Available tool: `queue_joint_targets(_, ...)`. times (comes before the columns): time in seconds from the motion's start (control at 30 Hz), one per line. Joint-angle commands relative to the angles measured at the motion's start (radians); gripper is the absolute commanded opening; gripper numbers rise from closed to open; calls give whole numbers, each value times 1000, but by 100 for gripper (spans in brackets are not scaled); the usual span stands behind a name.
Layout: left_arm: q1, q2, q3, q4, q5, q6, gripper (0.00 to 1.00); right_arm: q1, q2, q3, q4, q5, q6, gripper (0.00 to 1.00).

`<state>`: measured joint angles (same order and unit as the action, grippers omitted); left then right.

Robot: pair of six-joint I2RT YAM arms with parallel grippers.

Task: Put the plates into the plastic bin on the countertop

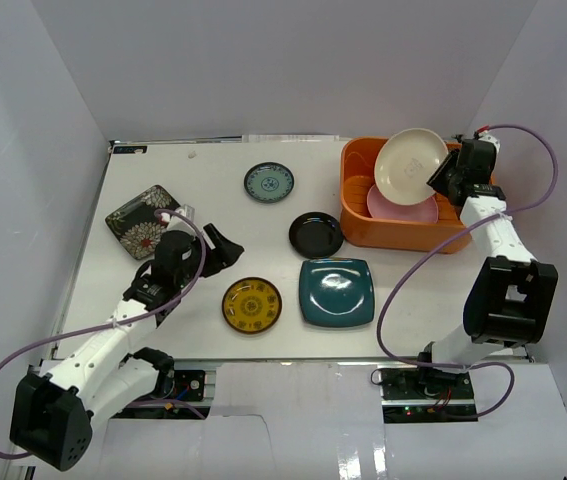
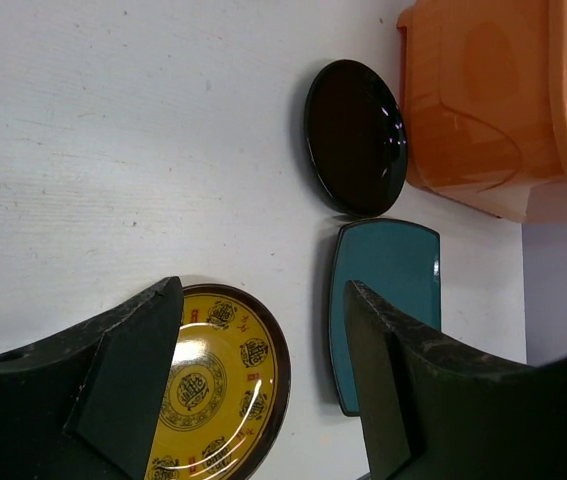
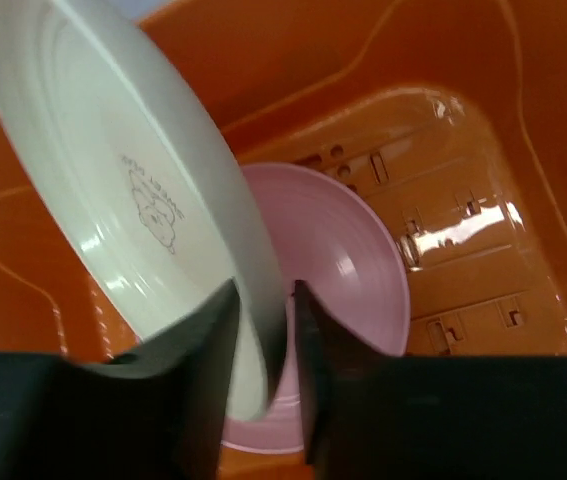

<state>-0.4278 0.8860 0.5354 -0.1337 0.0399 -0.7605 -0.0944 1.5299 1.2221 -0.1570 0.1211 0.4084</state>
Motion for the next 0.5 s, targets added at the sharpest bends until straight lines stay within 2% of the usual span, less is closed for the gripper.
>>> queue_joint_targets(0.0, -3, 39, 32, 17, 11, -7, 75, -16, 7, 10, 19, -80, 20, 41)
queue_joint_targets(0.03, -5, 57, 31, 28, 11, -8, 75, -16, -2, 17, 17, -95, 17, 64)
queue_joint_targets(0.1, -3, 83, 32, 45, 6, -5, 75, -16, -52, 27, 10, -106, 13, 78)
queue_joint_targets(0.17, -3, 132, 46, 45, -1, 0, 75, -11, -129, 24, 20, -176, 20, 87)
queue_joint_targets(0.27, -3, 181, 23, 81, -18, -14, 74, 57, -262, -38, 40, -233, 14, 86)
queue_joint_targets(0.3, -3, 200, 20, 118, -17, -25, 74, 147, -296, -92, 39, -229, -8, 85)
queue_joint_targets(0.37, -3, 249, 50, 126, -24, -39, 74, 256, -408, -186, 80, -218, -23, 76)
queue_joint_targets(0.4, -5, 298, 64, 134, -25, -46, 74, 382, -437, -291, 97, -215, -16, 73)
queue_joint_targets(0.43, -5, 320, 75, 167, -29, -52, 74, 448, -467, -349, 141, -204, -10, 62)
queue_joint_targets(0.47, -5, 343, 87, 184, -64, -56, 74, 516, -506, -401, 145, -196, -6, 57)
